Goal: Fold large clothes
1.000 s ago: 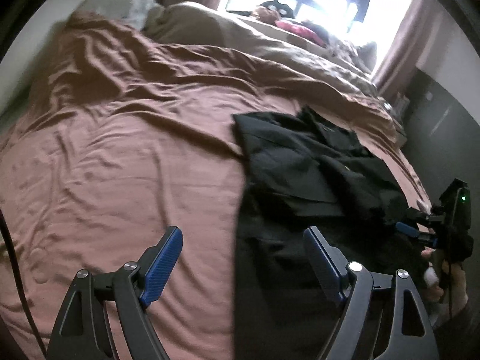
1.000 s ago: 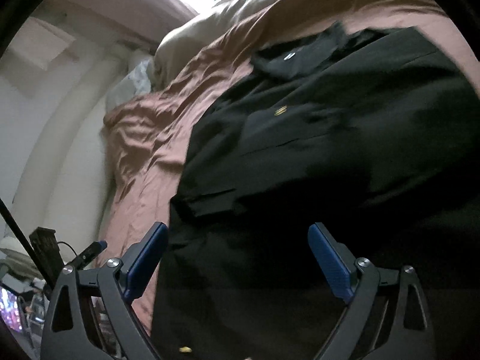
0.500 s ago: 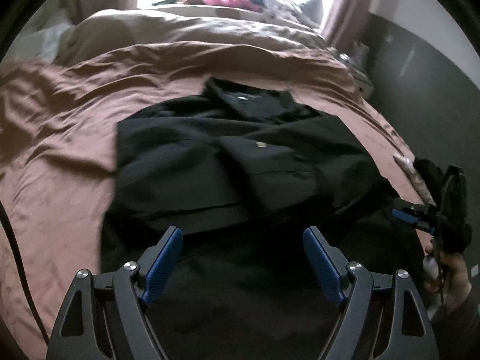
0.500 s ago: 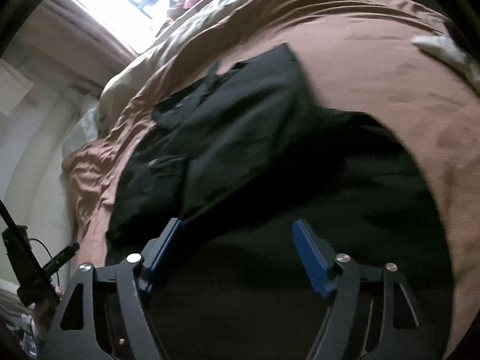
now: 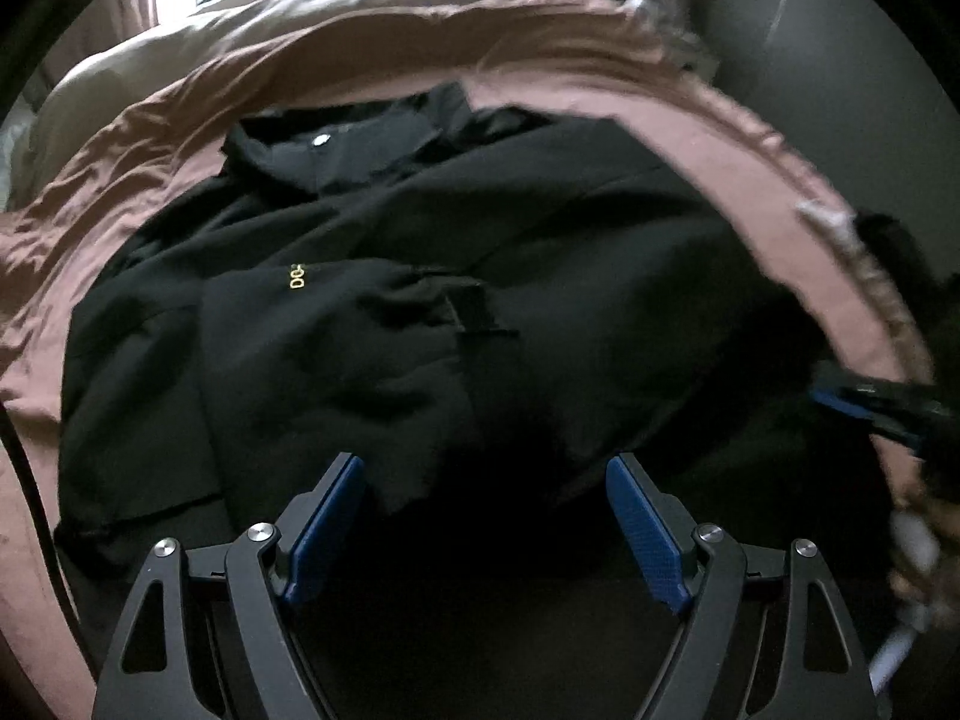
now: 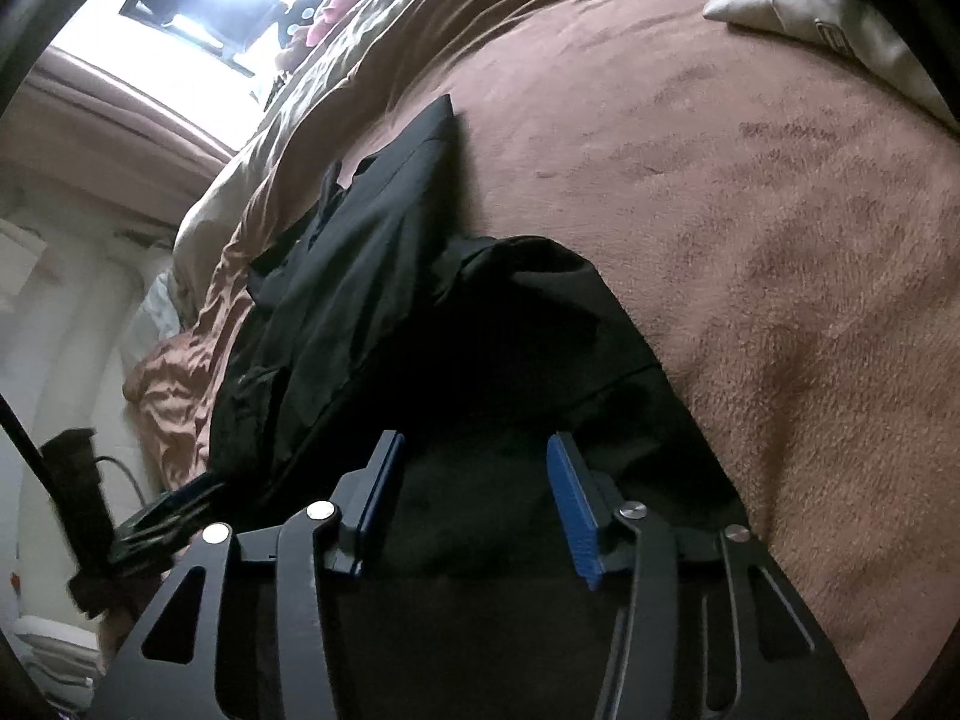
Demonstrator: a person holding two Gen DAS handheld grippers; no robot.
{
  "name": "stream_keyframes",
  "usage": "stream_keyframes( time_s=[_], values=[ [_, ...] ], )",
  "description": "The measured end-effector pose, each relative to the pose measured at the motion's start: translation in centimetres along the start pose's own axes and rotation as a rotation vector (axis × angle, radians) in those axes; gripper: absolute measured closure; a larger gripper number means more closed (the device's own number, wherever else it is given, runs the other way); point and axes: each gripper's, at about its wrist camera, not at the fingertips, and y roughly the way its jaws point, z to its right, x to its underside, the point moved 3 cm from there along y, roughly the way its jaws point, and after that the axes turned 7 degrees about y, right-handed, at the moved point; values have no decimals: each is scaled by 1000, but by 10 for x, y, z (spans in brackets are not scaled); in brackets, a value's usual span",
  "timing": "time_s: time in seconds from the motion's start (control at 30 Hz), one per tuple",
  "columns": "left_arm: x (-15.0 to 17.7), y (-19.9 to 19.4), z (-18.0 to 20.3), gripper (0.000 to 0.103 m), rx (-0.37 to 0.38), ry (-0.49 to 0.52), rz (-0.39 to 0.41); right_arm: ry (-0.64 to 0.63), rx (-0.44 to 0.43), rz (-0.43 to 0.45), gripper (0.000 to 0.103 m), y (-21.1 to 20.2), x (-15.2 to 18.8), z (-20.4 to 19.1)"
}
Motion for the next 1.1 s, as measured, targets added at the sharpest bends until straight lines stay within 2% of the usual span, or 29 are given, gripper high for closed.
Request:
stream_keyframes(
  time_s=[0.07, 0.1, 0.23, 0.33, 0.5, 0.6, 0.67, 0.83, 0.9, 1.1],
  values=[
    [-1, 7, -4, 19, -55, 2, -10, -17, 3, 4, 57, -2, 1, 6],
    [-1, 11, -8, 19, -110, 12, -17, -22, 3, 5, 57, -7, 1, 13],
    [1, 2, -33, 19, -151, -32, -12, -14, 3, 3, 58, -7, 0, 16],
    [7, -16, -69, 19, -224, -67, -5, -9, 16, 5, 58, -4, -2, 14],
    [34, -55, -144, 19, -274, -215, 22, -16, 65, 19, 58, -4, -1, 3],
    [41, -71, -162, 19, -218, -280, 57, -14, 53, 23, 58, -4, -2, -5],
    [40, -73, -156, 19, -183, -271, 65, -29, 45, 24, 58, -2, -1, -12],
    [17, -59, -100, 19, -112, -153, 56, -51, 62, 12, 58, 9, 1, -14],
    [7, -46, -74, 19, -83, -110, 42, -59, 65, 9, 58, 11, 1, -13],
    [-18, 4, -20, 19, -6, -66, -29, -51, 54, -8, 58, 11, 2, -12]
  ],
)
